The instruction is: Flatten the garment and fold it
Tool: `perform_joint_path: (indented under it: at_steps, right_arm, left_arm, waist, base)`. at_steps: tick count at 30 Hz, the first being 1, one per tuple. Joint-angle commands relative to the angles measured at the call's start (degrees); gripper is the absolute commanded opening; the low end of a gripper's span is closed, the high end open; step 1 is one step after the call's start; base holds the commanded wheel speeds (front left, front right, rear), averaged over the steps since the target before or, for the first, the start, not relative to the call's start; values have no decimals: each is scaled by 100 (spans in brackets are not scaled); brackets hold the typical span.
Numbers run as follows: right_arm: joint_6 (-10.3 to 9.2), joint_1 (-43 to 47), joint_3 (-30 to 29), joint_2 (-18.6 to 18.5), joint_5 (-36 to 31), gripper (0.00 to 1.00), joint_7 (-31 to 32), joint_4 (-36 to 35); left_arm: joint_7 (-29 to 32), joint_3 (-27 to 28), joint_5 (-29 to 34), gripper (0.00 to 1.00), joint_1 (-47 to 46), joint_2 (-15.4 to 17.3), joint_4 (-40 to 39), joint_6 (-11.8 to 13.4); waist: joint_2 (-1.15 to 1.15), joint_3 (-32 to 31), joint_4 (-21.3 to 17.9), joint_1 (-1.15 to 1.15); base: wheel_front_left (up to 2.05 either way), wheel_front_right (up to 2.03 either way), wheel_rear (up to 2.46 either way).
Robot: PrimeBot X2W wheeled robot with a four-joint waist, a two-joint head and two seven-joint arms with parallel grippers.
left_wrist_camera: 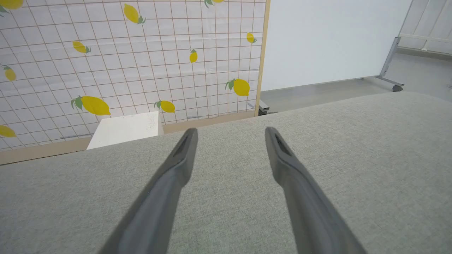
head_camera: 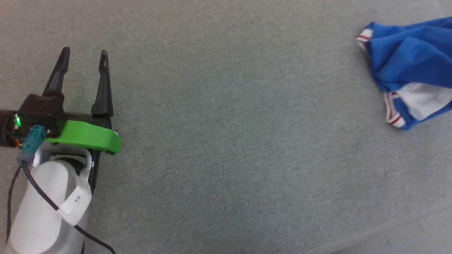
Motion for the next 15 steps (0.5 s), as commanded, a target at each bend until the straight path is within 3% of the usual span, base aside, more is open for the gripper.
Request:
perform_joint_path:
  at_steps: [1,5,6,10,15]
  right_arm:
    - [-11,-127,-171,116,-119,0,-112,35]
    - [-11,-169,-659,386,-443,1,-238,165]
    - [-11,-153,-768,470,-503,100,-260,192]
    - [-11,-30,-1070,730,-524,100,-553,119]
    - [-11,374,-957,884,-310,100,-1031,-210]
  left_arm:
    - [23,6,37,100,-105,60,-62,47]
    - [22,-6,30,100,-59,58,-104,80]
    - [2,-17,14,100,-32,34,-80,88]
    - [-178,-60,-86,100,140,-120,118,122]
    - [-429,-109,-293,100,499,-356,485,124]
  waist:
    - [0,291,84,-1]
    - [0,236,201,-1]
    - [0,173,237,-1]
    - [0,-257,383,-1]
    - [0,-955,582,-1]
  base:
    - [0,0,0]
    - [0,0,0]
    - [0,0,0]
    - [0,0,0]
    - [0,0,0]
